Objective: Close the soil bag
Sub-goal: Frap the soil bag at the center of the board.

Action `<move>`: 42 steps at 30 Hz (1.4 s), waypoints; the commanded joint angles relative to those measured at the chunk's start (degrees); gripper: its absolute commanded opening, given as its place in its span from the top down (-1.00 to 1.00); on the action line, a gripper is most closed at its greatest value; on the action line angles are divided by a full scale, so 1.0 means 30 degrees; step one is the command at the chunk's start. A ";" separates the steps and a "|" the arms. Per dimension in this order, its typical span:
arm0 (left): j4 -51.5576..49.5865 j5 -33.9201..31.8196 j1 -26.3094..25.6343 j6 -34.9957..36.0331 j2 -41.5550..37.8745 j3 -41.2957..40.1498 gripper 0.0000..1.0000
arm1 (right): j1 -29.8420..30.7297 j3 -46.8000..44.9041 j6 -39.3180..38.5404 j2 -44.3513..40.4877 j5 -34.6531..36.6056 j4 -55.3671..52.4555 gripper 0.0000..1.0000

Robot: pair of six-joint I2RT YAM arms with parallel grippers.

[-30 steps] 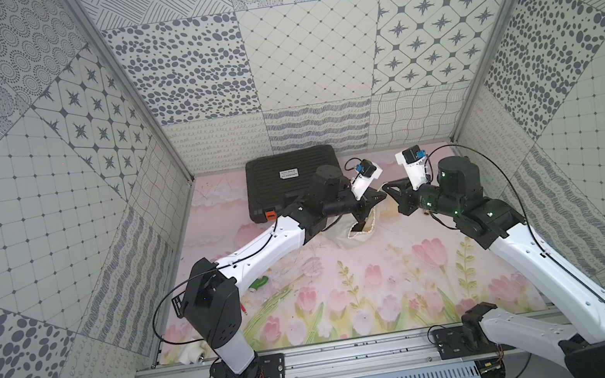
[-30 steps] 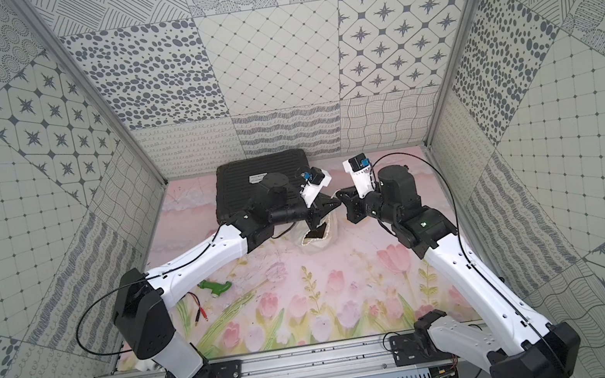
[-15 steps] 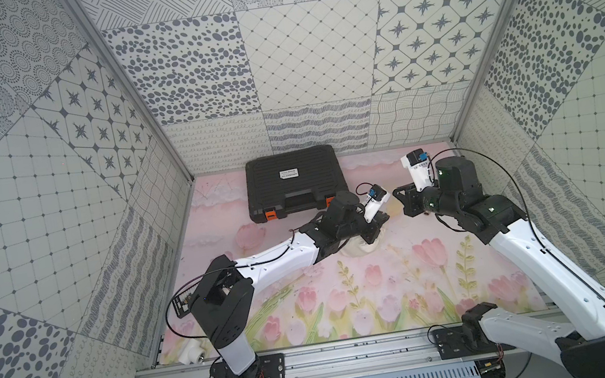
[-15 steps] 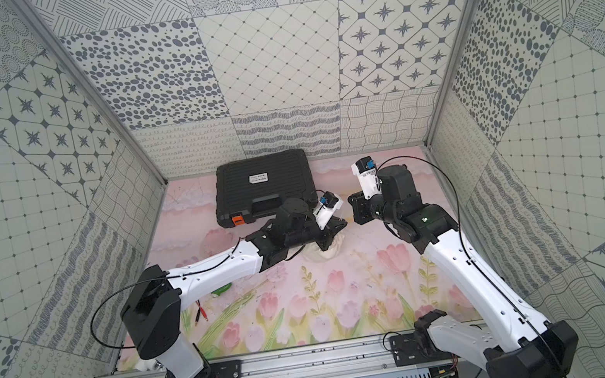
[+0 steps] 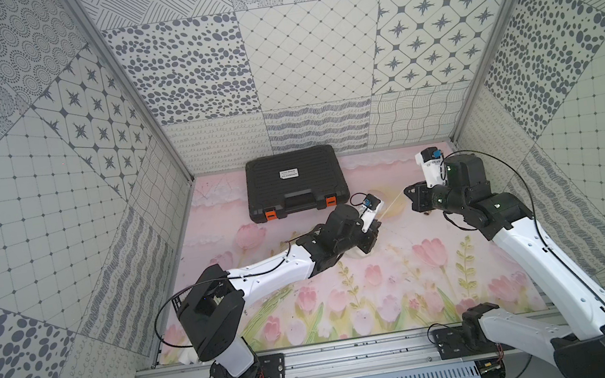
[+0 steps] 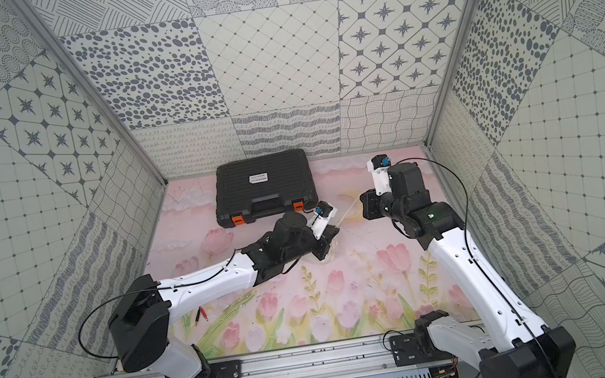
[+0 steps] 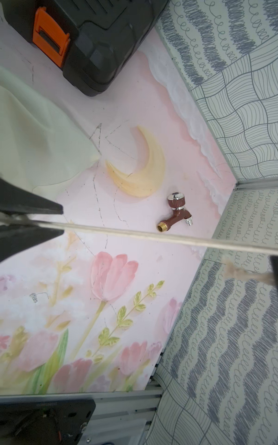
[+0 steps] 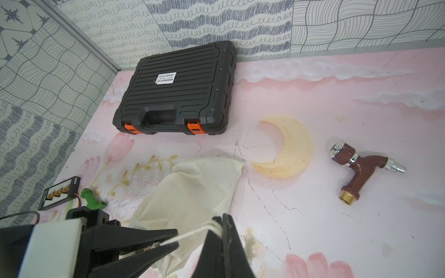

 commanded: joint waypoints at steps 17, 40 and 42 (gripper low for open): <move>-1.6835 -0.6028 0.0812 -0.4347 0.0126 -0.0427 0.70 | -0.4496 -0.0311 0.3033 -0.2502 0.2379 0.8741 1.00; -0.6953 0.0909 0.0296 -0.1027 -0.2270 0.3697 -0.39 | -0.0549 -0.2281 0.0032 -0.2466 -0.5797 0.8362 1.00; -0.6641 0.1729 0.0390 -0.0905 -0.1703 0.4408 -0.53 | -0.0480 -0.2466 0.0029 -0.2640 -0.5823 0.8362 1.00</move>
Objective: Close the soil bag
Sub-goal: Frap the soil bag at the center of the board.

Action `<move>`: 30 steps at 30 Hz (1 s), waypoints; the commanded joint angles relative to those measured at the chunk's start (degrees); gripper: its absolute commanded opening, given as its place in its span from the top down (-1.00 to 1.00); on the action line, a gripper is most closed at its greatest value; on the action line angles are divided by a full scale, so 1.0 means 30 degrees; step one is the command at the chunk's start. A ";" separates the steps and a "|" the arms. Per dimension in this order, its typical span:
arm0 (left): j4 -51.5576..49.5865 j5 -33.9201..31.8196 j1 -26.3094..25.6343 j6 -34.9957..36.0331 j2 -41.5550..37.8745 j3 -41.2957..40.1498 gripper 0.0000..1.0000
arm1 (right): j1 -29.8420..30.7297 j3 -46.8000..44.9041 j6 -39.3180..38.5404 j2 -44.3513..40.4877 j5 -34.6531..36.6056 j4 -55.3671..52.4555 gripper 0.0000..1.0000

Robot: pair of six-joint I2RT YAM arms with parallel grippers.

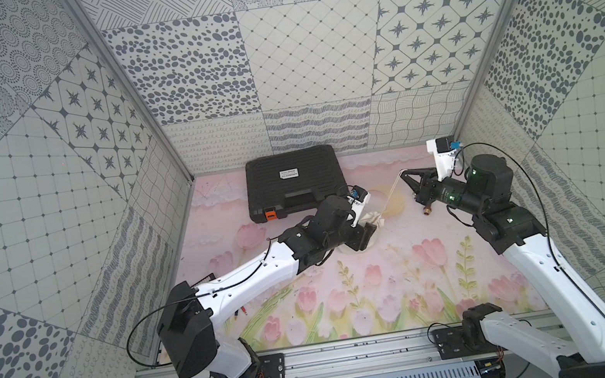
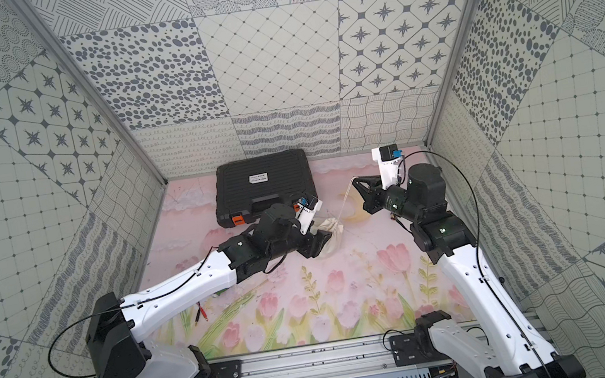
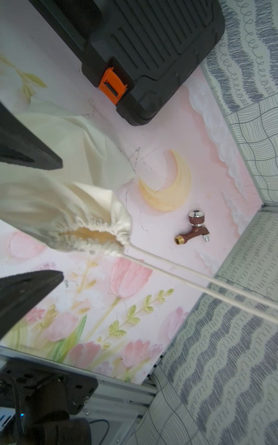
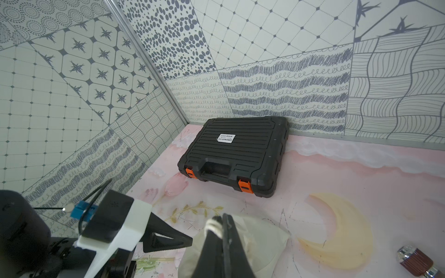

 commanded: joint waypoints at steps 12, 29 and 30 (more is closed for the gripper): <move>0.0584 0.7223 0.1463 0.1536 0.4723 0.4988 -0.24 | 0.0243 -0.0701 -0.0314 -0.0894 -0.0579 0.1153 1.00; -0.2015 0.9262 0.1398 0.1589 0.6186 0.4402 1.00 | 0.0165 0.0133 -0.0793 0.0031 0.0435 0.1010 1.00; -0.2353 0.9186 0.1322 0.1406 0.6172 0.3979 1.00 | 0.0136 0.0223 -0.0813 0.0101 0.0755 0.1032 1.00</move>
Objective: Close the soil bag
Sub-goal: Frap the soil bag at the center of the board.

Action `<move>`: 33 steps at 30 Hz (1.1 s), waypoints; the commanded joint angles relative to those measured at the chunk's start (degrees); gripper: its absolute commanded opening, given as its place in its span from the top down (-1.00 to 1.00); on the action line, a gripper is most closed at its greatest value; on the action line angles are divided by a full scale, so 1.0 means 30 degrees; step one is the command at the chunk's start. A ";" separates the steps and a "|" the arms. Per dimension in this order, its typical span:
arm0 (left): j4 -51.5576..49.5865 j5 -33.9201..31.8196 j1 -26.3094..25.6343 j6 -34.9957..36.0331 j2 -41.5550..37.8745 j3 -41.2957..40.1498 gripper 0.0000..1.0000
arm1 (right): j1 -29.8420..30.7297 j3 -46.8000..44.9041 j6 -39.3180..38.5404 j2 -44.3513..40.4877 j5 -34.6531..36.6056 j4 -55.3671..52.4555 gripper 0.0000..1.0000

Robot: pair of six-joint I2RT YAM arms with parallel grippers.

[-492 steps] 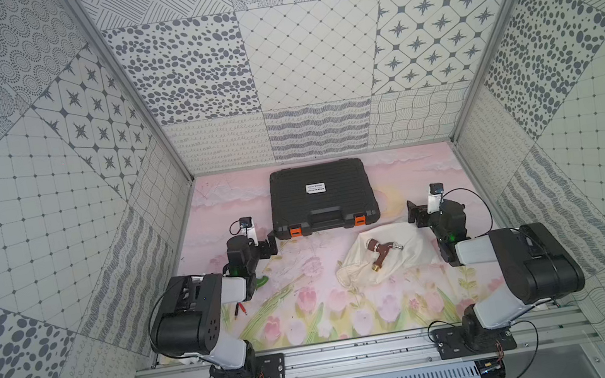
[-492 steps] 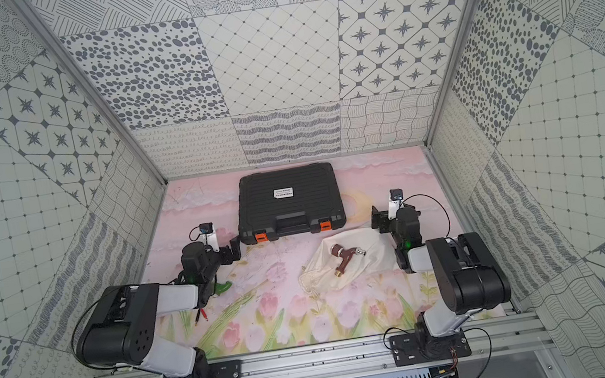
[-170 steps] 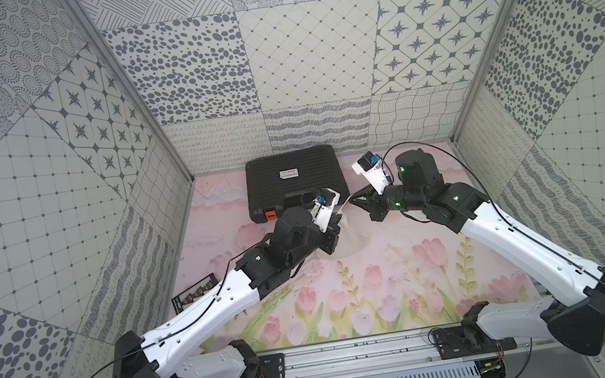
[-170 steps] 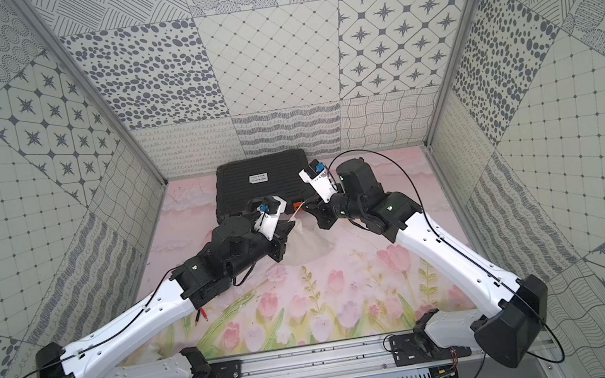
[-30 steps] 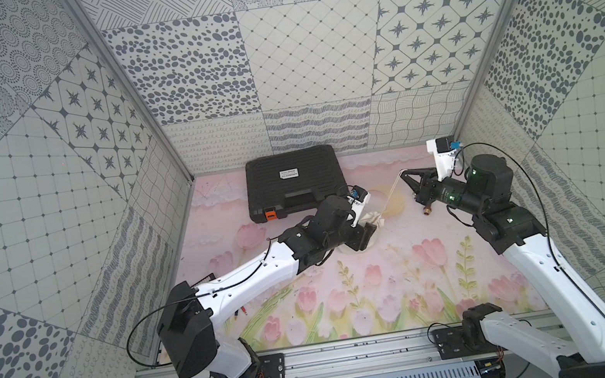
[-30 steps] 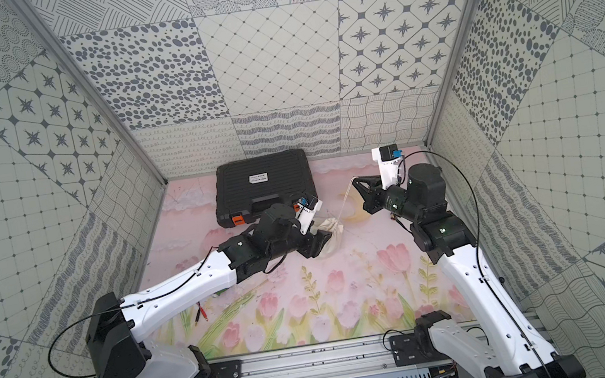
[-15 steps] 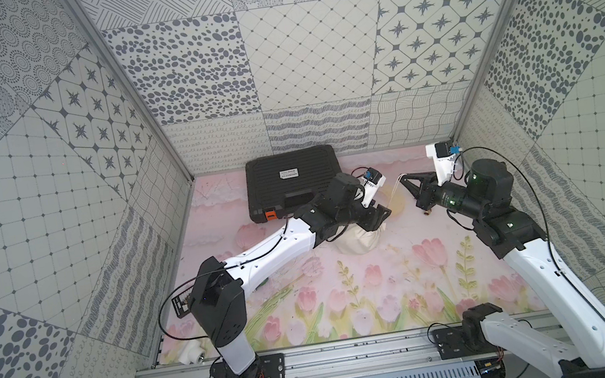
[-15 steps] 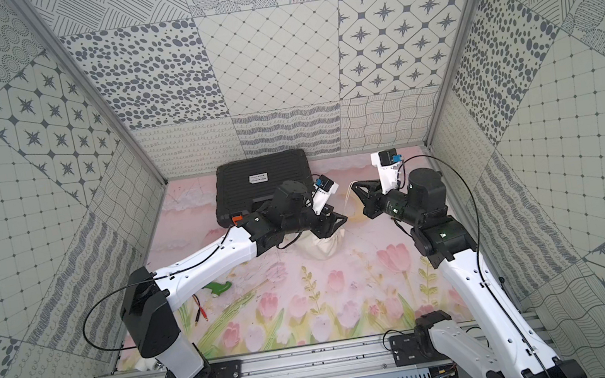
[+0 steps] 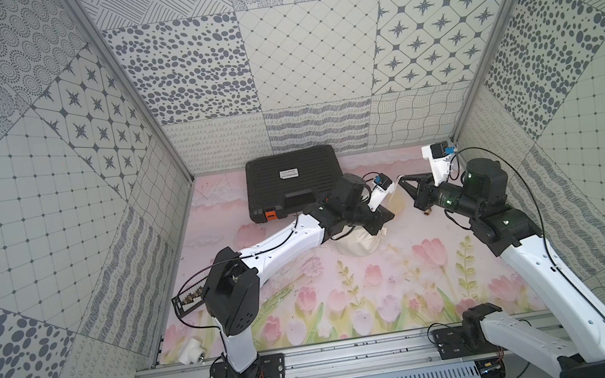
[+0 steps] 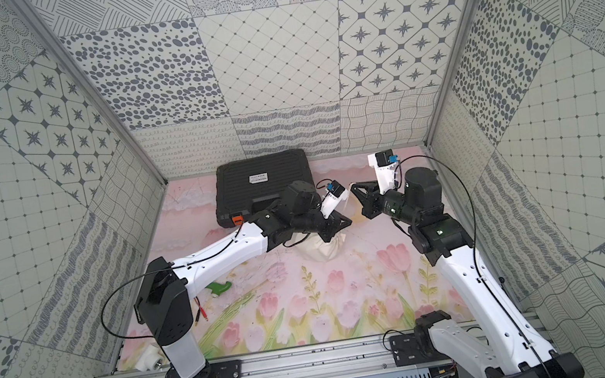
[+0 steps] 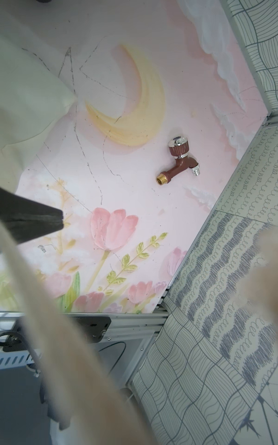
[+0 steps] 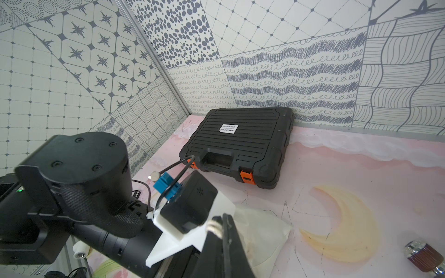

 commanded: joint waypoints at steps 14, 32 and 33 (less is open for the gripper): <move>-0.5872 -0.3844 -0.1243 -0.2468 -0.0770 -0.6270 0.86 | -0.2033 0.3326 0.0742 0.0803 0.4783 0.1195 1.00; -1.0662 -0.8799 -0.1563 -0.3986 -0.0827 -0.7492 0.66 | -0.4567 0.5006 0.2198 0.0093 0.5731 0.1505 1.00; -1.0844 -0.9049 -0.1574 -0.4134 -0.0793 -0.7476 0.66 | -0.4574 0.5113 0.2266 0.0195 0.5753 0.1549 1.00</move>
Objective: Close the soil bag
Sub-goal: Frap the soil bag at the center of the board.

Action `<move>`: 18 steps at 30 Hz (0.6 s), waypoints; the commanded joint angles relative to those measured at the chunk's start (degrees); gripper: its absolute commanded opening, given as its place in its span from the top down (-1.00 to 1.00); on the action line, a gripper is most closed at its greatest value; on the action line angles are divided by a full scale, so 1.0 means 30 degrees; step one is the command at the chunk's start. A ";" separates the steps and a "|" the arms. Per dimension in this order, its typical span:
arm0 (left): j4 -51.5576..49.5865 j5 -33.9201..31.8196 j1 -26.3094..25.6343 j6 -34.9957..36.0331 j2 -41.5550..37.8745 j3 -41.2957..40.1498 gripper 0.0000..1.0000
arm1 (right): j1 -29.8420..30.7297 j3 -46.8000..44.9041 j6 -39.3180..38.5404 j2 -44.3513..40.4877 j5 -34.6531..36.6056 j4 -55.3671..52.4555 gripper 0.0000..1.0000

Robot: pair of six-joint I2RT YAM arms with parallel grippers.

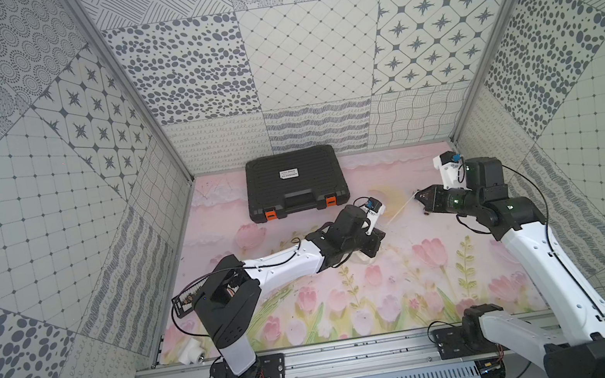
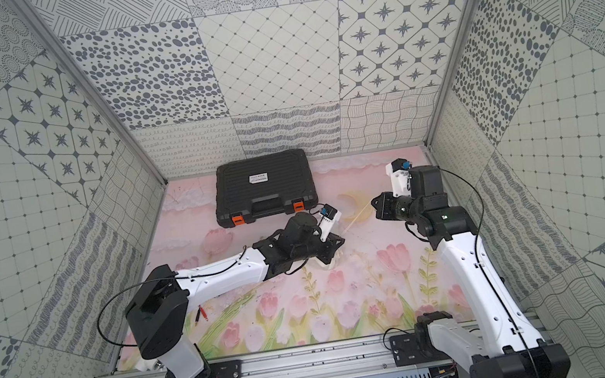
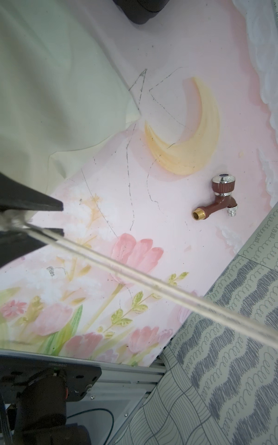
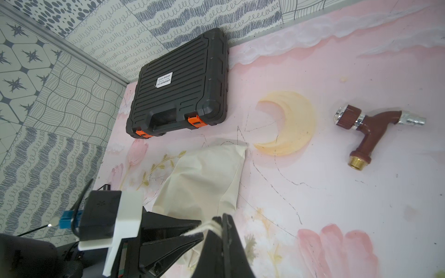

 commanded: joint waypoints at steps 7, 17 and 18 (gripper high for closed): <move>-1.5590 -0.6290 -0.0022 -0.1934 0.0463 -0.1554 0.75 | -0.2039 0.3280 0.1022 -0.1502 0.4395 0.9838 1.00; -1.6815 -0.9805 0.2068 -0.3328 -0.3329 -0.2199 1.00 | -0.2329 0.2276 0.2144 -0.0612 0.1073 1.0830 1.00; -1.7199 -1.0419 0.2323 -0.3511 -0.3844 -0.2024 1.00 | -0.2074 0.2195 0.2152 -0.0292 0.0774 1.1146 1.00</move>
